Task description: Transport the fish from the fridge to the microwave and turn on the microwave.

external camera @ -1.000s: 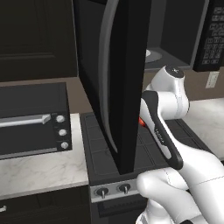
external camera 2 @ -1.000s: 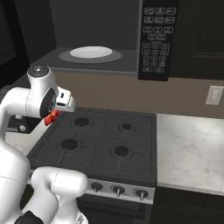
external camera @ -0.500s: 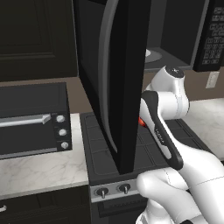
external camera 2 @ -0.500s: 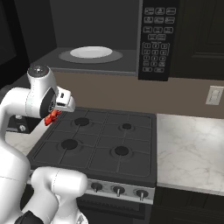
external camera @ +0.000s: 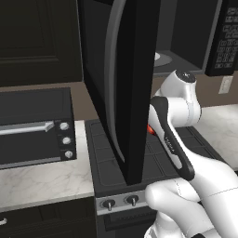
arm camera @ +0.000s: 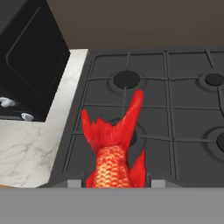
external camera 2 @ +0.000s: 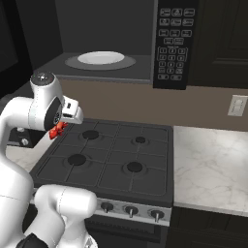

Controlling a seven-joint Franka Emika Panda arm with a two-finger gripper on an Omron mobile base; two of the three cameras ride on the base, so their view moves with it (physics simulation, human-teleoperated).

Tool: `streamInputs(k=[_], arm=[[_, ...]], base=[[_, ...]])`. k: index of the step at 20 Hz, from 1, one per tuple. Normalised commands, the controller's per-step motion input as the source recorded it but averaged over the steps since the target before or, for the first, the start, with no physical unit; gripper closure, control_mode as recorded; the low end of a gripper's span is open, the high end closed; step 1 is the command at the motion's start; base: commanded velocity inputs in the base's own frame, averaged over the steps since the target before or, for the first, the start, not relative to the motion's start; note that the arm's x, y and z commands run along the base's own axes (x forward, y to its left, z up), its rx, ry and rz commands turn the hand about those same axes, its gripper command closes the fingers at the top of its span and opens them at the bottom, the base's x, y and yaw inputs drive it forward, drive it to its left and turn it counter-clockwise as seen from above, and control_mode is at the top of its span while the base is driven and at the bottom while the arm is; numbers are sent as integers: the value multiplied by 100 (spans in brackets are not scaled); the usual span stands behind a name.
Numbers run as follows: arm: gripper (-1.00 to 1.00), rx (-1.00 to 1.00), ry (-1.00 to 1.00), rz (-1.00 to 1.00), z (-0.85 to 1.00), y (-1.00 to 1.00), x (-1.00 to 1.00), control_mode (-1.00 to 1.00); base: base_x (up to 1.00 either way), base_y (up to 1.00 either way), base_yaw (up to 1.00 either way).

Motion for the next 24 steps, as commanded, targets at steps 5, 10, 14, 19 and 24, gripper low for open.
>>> streamInputs(k=[5,10,14,19,24], arm=[[100,0,0,0,0,0,0,-100],[100,0,0,0,0,0,0,-100],[100,0,-1,0,0,0,-1,-100],[100,0,-14,-1,-2,-1,-17,-100],[100,1,-20,-4,28,-3,-15,-100]], base=[[0,0,0],[0,0,0],[0,0,0],[0,0,0],[0,0,0]])
